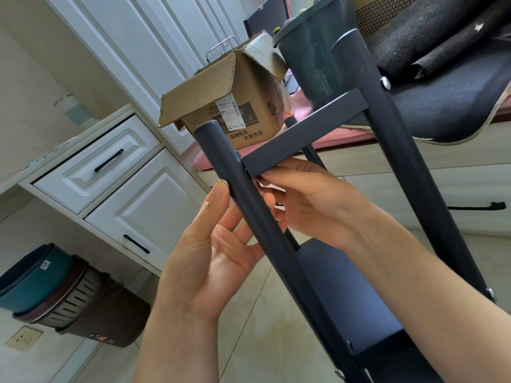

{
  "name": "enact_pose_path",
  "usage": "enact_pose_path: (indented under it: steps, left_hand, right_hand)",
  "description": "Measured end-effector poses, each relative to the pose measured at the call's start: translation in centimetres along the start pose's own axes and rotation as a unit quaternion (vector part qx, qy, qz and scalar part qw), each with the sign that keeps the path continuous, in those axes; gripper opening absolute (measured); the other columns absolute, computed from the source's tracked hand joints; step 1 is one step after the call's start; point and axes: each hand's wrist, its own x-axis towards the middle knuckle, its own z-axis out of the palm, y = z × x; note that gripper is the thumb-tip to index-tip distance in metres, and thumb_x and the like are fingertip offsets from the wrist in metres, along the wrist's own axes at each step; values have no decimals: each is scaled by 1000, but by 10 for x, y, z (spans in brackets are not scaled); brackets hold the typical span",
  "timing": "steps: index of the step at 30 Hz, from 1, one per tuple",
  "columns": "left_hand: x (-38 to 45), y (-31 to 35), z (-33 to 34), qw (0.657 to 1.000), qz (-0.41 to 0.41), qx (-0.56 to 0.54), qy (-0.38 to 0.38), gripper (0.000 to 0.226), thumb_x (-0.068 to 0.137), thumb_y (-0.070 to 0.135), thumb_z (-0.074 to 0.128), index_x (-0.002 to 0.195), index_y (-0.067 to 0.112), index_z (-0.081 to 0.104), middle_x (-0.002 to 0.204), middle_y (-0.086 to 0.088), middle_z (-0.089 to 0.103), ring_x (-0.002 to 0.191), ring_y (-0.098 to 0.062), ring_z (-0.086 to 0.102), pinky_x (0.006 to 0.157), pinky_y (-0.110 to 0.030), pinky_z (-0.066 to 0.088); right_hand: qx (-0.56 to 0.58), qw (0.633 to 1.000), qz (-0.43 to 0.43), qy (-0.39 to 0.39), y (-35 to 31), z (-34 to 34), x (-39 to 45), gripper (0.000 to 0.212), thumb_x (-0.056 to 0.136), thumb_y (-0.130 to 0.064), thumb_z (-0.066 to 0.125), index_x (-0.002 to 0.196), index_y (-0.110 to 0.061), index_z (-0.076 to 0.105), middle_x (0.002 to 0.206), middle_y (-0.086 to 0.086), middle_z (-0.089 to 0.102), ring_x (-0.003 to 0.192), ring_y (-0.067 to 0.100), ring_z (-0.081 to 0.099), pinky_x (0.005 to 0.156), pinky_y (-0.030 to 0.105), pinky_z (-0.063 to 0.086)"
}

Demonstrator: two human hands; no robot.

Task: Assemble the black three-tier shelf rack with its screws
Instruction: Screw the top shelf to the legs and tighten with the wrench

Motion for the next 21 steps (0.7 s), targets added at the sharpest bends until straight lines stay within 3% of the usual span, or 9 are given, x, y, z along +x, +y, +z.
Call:
enact_pose_path:
  steps: [4, 8, 11, 16, 18, 21]
  left_hand:
    - [2, -3, 1, 996, 4, -83, 29, 55, 54, 25, 101, 105, 17, 81, 111, -9, 76, 93, -27, 77, 83, -54, 59]
    - [2, 0, 2, 993, -6, -98, 68, 61, 50, 22, 103, 106, 17, 80, 114, -11, 75, 91, -28, 77, 82, -55, 58]
    - [-1, 2, 4, 993, -7, -96, 69, 67, 52, 22, 101, 114, 17, 78, 118, -12, 74, 92, -28, 76, 82, -56, 58]
    - [-5, 3, 14, 993, -20, -93, 69, 104, 53, 21, 100, 144, 16, 51, 114, -13, 73, 94, -31, 75, 83, -55, 59]
    - [-7, 4, 17, 993, -21, -90, 70, 102, 57, 23, 97, 147, 16, 48, 112, -12, 73, 93, -31, 75, 83, -55, 60]
    - [-9, 4, 18, 993, -24, -80, 83, 91, 63, 26, 87, 145, 18, 50, 110, -11, 74, 91, -31, 76, 86, -58, 59]
  right_hand:
    - [-62, 997, -45, 21, -4, -6, -1, 11, 88, -13, 66, 92, -18, 76, 77, -6, 64, 75, 12, 49, 82, 34, 36]
    - [-157, 983, -93, 6, -9, -9, -12, 22, 82, -10, 63, 83, -25, 79, 81, -8, 70, 78, 3, 59, 78, 31, 37]
    - [-198, 976, -85, -23, -15, -10, -19, 23, 74, -7, 57, 88, -7, 75, 83, 0, 67, 77, 8, 55, 79, 33, 38]
    - [-212, 973, -68, -67, -26, -8, -28, 16, 72, -4, 50, 80, 8, 57, 76, 5, 61, 78, 13, 51, 76, 32, 37]
    - [-220, 971, -58, -77, -29, -7, -32, 18, 73, -4, 48, 81, 12, 52, 73, 2, 55, 76, 12, 49, 72, 28, 39]
    - [-164, 981, -31, -95, -36, -1, -41, 17, 77, -7, 45, 80, -8, 62, 67, -5, 45, 68, 9, 48, 68, 21, 42]
